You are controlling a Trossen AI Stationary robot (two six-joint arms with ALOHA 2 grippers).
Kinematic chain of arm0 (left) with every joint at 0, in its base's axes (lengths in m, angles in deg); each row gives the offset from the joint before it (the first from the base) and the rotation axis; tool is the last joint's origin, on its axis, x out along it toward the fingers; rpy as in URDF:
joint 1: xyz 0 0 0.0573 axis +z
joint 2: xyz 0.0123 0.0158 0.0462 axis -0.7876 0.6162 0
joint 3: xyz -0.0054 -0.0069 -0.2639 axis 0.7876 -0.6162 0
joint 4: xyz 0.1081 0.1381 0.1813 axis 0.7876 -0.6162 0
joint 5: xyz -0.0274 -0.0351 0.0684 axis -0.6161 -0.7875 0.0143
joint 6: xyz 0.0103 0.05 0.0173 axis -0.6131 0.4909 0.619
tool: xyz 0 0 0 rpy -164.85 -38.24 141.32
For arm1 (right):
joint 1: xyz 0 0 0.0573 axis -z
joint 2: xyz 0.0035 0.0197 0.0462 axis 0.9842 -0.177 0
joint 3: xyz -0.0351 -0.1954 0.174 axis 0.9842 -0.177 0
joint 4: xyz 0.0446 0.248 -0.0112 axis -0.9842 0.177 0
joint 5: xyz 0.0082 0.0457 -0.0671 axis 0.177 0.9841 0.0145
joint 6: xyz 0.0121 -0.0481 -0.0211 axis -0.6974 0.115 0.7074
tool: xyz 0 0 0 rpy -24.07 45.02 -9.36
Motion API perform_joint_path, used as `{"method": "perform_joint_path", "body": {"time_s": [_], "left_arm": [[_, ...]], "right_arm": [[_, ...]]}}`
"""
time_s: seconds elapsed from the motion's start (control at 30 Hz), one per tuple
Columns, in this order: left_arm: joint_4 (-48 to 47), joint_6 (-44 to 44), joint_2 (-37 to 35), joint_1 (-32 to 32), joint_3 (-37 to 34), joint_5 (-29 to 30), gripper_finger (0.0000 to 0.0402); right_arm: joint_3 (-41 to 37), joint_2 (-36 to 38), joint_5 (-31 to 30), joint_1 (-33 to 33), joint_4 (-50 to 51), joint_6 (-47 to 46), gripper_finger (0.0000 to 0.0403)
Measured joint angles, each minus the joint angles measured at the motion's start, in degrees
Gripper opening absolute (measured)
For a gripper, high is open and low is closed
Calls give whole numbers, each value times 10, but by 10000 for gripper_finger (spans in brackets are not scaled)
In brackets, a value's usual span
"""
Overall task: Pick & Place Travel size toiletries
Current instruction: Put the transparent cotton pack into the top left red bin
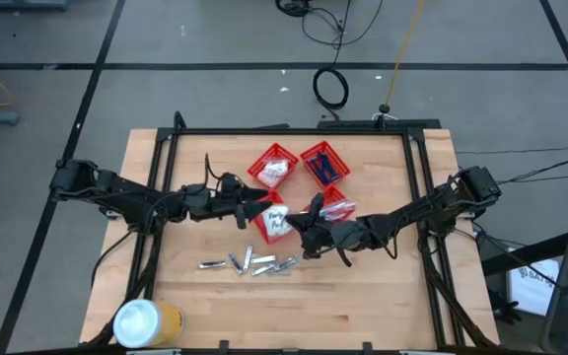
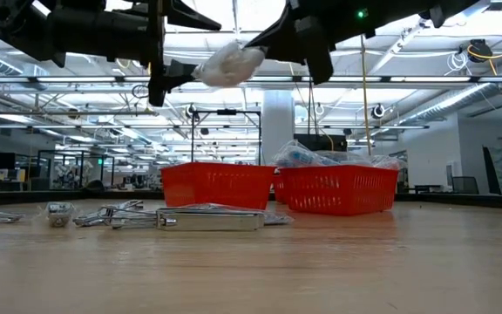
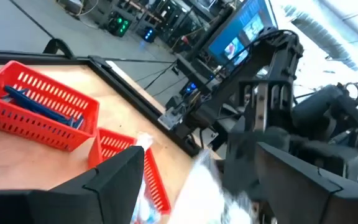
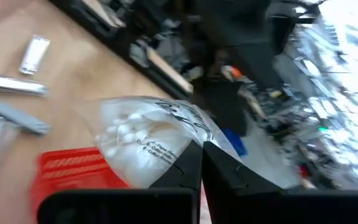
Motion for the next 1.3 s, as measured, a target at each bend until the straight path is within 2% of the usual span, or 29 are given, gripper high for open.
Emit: {"method": "perform_joint_path", "body": {"time_s": [0.5, 1.13, 1.3], "left_arm": [[-2, 10, 0, 1, 0, 0, 294], [-3, 9, 0, 1, 0, -5, 293], [-3, 16, 0, 1, 0, -13, 249]], "right_arm": [[0, 0, -18, 1, -58, 87, 0], [0, 0, -18, 31, -80, 89, 0], [0, 0, -16, 31, -80, 88, 0]]}}
